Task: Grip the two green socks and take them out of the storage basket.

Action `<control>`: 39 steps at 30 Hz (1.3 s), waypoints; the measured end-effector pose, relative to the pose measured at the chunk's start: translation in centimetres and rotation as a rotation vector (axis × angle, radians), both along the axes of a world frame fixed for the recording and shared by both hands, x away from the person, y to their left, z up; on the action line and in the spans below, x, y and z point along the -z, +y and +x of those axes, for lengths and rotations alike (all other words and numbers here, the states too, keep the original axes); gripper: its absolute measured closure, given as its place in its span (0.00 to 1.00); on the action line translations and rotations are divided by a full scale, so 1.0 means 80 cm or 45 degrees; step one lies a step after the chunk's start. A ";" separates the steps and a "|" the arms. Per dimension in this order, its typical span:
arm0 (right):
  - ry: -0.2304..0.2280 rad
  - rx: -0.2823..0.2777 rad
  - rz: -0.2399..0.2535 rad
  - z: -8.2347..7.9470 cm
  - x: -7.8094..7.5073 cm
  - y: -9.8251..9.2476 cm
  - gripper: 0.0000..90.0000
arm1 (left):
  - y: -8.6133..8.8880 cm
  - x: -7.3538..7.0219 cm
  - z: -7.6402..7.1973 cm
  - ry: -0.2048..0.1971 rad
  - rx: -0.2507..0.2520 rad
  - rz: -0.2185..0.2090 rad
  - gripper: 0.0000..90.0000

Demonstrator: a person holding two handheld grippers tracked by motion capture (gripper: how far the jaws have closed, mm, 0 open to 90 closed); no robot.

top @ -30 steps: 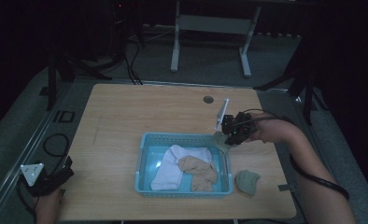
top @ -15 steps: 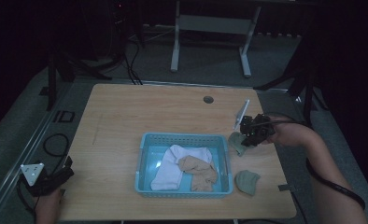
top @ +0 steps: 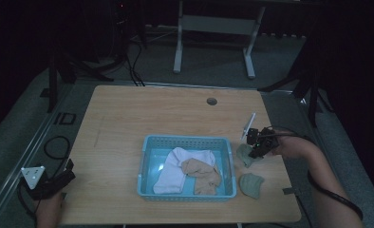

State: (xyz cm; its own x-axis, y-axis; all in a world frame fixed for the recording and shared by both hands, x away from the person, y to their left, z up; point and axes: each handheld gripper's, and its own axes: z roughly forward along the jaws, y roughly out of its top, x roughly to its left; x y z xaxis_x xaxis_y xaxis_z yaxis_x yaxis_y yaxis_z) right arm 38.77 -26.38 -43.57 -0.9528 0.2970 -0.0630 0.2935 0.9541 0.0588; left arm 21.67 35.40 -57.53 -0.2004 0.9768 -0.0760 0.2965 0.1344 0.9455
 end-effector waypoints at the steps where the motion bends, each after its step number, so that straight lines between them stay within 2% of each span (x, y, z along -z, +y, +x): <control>1: 0.009 0.002 0.003 0.000 0.005 0.000 0.93 | 0.000 0.000 0.000 0.001 0.001 0.001 0.01; 8: 0.071 -0.004 -0.015 0.008 0.047 0.007 0.93 | 0.000 0.000 0.000 0.000 0.001 0.002 0.01; 15: 0.076 0.008 -0.003 0.020 0.067 0.013 0.93 | 0.000 0.000 0.000 0.002 0.003 0.001 0.01; 20: 0.091 -0.004 -0.039 0.029 0.080 0.023 0.93 | 0.000 0.000 0.000 0.000 0.006 0.000 0.01; 29: 0.076 -0.001 -0.083 0.039 0.089 0.029 0.89 | 0.000 0.000 0.000 0.000 0.008 0.001 0.01; 32: 0.046 0.005 -0.098 0.040 0.085 0.030 0.78 | 0.000 0.000 0.000 -0.001 0.009 0.001 0.01; 36: -0.010 0.017 -0.094 0.041 0.072 0.028 0.68 | 0.000 0.000 0.000 -0.002 0.009 0.002 0.01; 39: -0.023 0.034 -0.087 0.042 0.064 0.024 0.60 | 0.000 0.000 0.000 -0.001 0.008 0.001 0.01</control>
State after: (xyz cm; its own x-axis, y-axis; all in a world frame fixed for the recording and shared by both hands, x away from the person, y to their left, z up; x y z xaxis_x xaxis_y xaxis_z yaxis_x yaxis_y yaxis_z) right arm 42.11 -24.46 -48.69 -0.9431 0.3168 -0.1014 0.3185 0.9479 -0.0007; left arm 21.66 35.41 -57.53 -0.1939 0.9781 -0.0753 0.2963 0.1316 0.9460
